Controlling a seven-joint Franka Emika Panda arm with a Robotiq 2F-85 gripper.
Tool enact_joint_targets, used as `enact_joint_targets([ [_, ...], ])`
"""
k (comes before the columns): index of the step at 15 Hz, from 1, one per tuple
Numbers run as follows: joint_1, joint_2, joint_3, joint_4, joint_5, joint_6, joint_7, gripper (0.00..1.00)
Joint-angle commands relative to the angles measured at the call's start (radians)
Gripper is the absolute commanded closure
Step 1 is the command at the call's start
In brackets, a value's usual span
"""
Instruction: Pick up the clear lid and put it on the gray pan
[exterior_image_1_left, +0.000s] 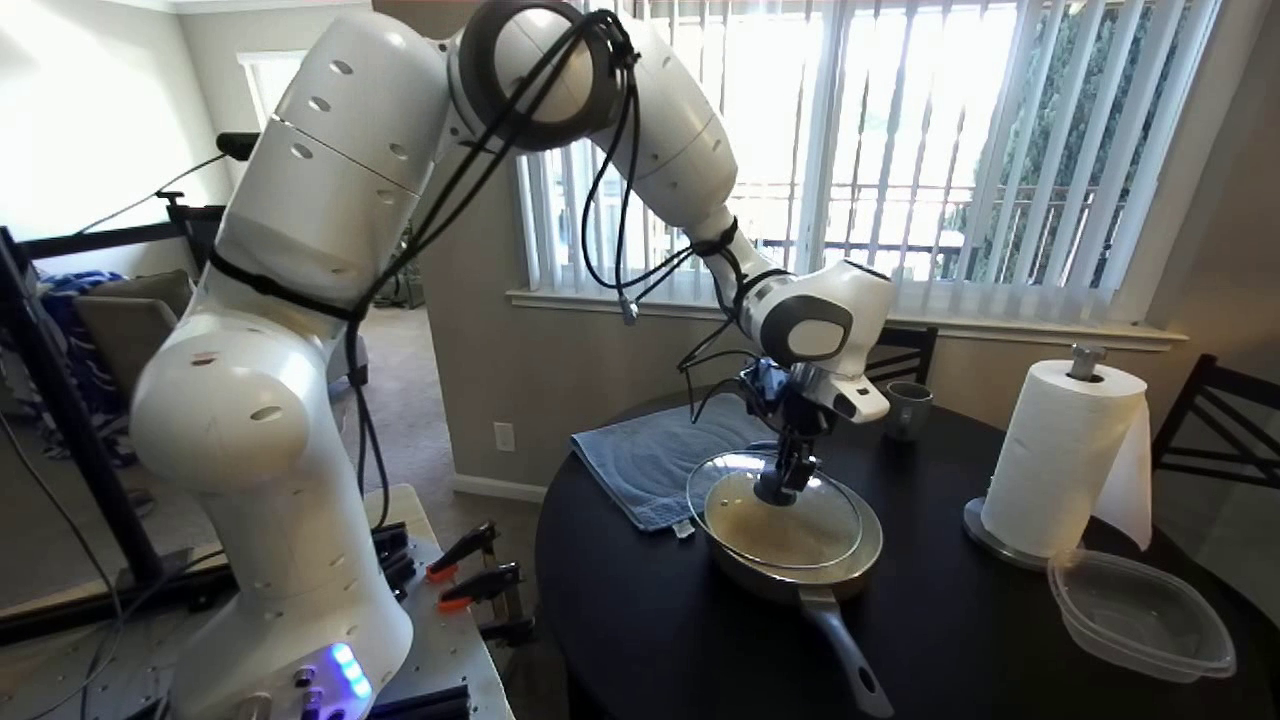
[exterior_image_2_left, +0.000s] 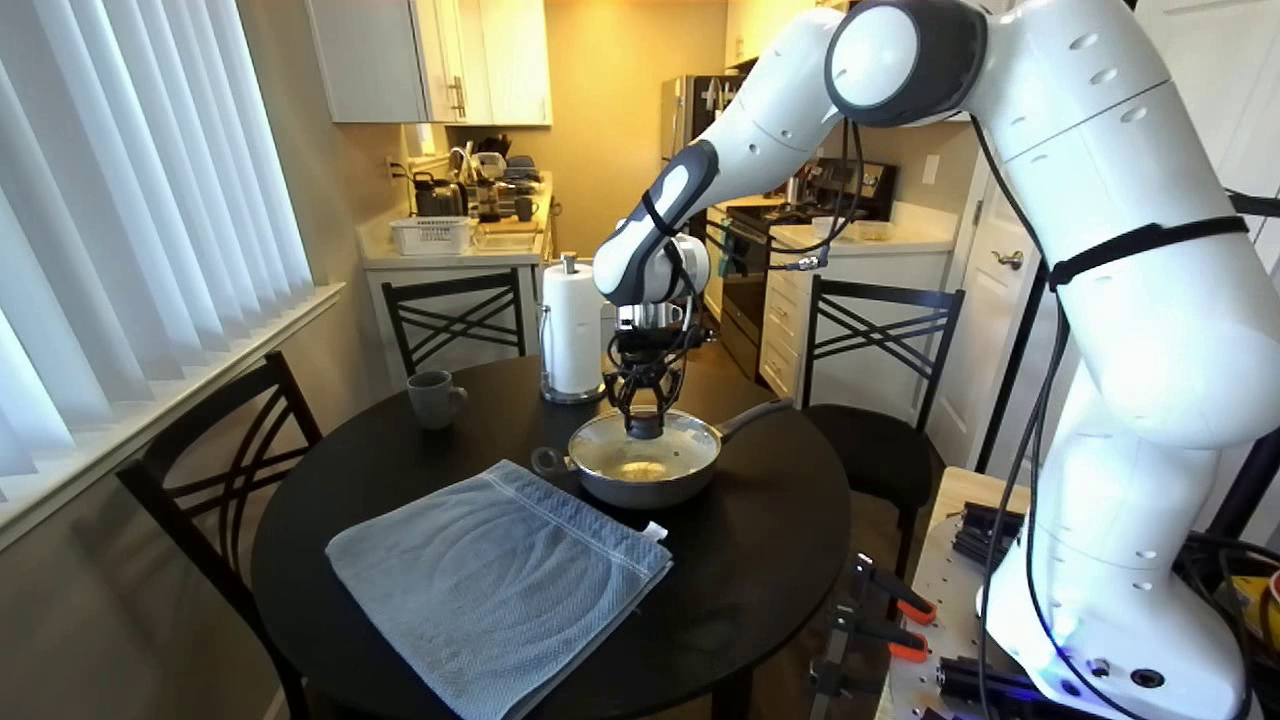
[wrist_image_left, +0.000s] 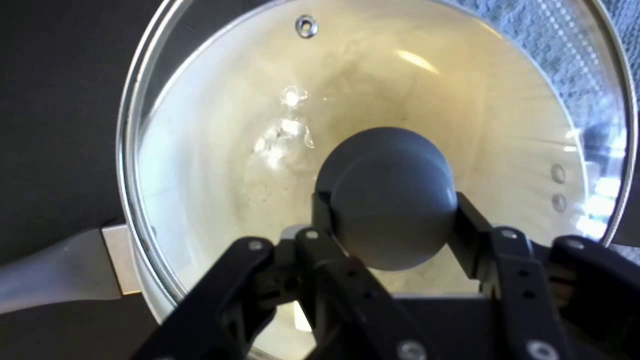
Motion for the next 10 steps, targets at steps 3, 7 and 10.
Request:
enact_joint_targets([
  [3, -0.015, 0.006, -0.025, 0.065, 0.024, -0.032, 0.0, 0.67],
  [7, 0.0, 0.012, -0.047, 0.096, 0.001, -0.036, 0.021, 0.67],
  [10, 0.011, 0.034, -0.05, 0.12, -0.012, -0.048, 0.029, 0.67],
])
